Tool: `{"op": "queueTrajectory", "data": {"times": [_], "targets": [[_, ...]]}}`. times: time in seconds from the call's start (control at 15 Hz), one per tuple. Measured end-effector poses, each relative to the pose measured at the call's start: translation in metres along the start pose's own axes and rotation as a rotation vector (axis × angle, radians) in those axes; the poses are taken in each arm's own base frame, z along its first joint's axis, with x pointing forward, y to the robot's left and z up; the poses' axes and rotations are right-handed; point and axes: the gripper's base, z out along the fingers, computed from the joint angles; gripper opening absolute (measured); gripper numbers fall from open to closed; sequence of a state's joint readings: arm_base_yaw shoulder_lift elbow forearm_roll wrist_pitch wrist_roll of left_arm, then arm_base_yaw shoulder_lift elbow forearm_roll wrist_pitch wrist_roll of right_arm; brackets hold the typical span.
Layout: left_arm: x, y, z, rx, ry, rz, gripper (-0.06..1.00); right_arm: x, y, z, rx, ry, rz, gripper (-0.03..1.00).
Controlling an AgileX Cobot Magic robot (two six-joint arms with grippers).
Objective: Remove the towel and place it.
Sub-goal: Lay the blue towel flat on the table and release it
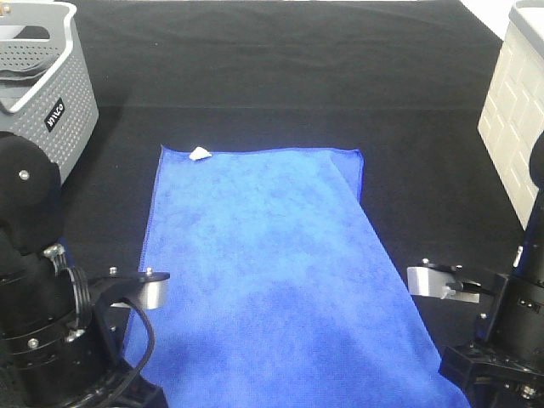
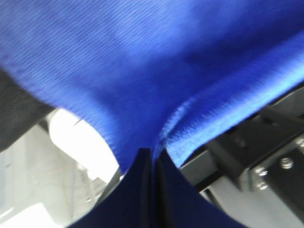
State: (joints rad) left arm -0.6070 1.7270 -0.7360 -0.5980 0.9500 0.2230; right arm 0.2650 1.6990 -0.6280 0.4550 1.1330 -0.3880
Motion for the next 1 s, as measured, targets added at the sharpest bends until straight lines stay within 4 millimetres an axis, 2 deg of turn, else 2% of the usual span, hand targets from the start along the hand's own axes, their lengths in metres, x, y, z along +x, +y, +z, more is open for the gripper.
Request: {"op": "queueTrajectory", "data": {"times": [0.27,0.4,0.47,0.53,0.6,0.67,0.8,1.0], "targets": [[-0.0011,-0.0032,0.0003,0.037,-0.015,0.01,0.0,0.0001,0.0004,0.0008,-0.008,0.0,-0.003,0.11],[-0.0038,-0.0028,0.0002,0.033,-0.045,0.007,0.12,-0.0005,0.0006,0.0008,-0.01,-0.008,0.0,0.26],[-0.0046,-0.0027,0.0002,0.032,-0.054,0.005,0.24,-0.001,0.0014,0.0008,-0.018,-0.012,0.005,0.36],[-0.0047,-0.0028,0.0002,0.033,-0.055,0.003,0.47,-0.0014,0.0023,0.0007,-0.029,-0.017,0.01,0.46],[-0.0048,-0.0031,0.0002,0.037,-0.056,0.001,0.63,-0.0017,0.003,0.0007,-0.037,-0.02,0.015,0.55],[-0.0049,-0.0033,0.0002,0.039,-0.056,-0.001,0.72,-0.0019,0.0035,0.0007,-0.042,-0.022,0.017,0.62],[-0.0047,-0.0034,0.0002,0.04,-0.055,-0.001,0.77,-0.0019,0.0036,0.0007,-0.044,-0.023,0.018,0.68],[-0.0032,-0.0049,-0.0016,0.047,-0.044,0.004,0.78,-0.0003,0.0051,-0.0022,-0.04,-0.039,0.01,0.7]]}}
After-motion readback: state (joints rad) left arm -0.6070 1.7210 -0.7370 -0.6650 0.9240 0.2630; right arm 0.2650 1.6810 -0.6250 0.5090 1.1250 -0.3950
